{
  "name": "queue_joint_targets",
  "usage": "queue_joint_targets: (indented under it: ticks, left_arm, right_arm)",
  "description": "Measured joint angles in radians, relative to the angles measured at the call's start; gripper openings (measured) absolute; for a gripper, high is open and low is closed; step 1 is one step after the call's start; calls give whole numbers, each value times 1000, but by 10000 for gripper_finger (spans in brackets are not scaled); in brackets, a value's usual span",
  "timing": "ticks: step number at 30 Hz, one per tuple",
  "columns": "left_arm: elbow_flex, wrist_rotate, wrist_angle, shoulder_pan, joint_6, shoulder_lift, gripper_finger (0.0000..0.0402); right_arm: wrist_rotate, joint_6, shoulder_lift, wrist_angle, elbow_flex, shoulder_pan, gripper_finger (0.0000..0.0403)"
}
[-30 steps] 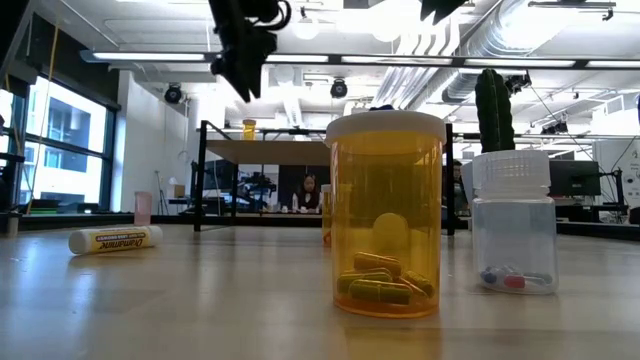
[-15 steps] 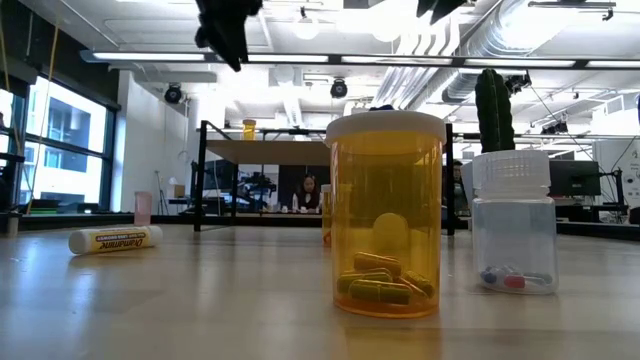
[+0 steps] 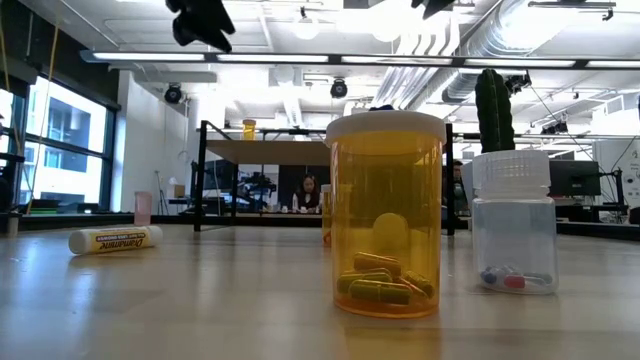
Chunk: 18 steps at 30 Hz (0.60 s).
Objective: Pick and place medicine bottles onto shelf by color
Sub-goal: Put the small orange pill bottle on the shelf
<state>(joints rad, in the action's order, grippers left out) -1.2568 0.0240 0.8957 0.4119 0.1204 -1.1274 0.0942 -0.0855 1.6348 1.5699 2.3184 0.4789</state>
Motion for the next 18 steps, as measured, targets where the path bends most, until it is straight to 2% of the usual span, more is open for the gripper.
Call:
queue_joint_targets:
  ticks: [7,14,18]
  left_arm:
    - [181,67,-194,-67,0,124,204]
    - [326,77,-276,-82,3,220,204]
    - [406,123,-326,-81,1,265,204]
  right_arm:
    - [0,-94,-54,-24,-208,-80,234]
    - [-7,-243,-120,-130,-440,-215,234]
    - [-9,-335,-149,-220,-549,-305,234]
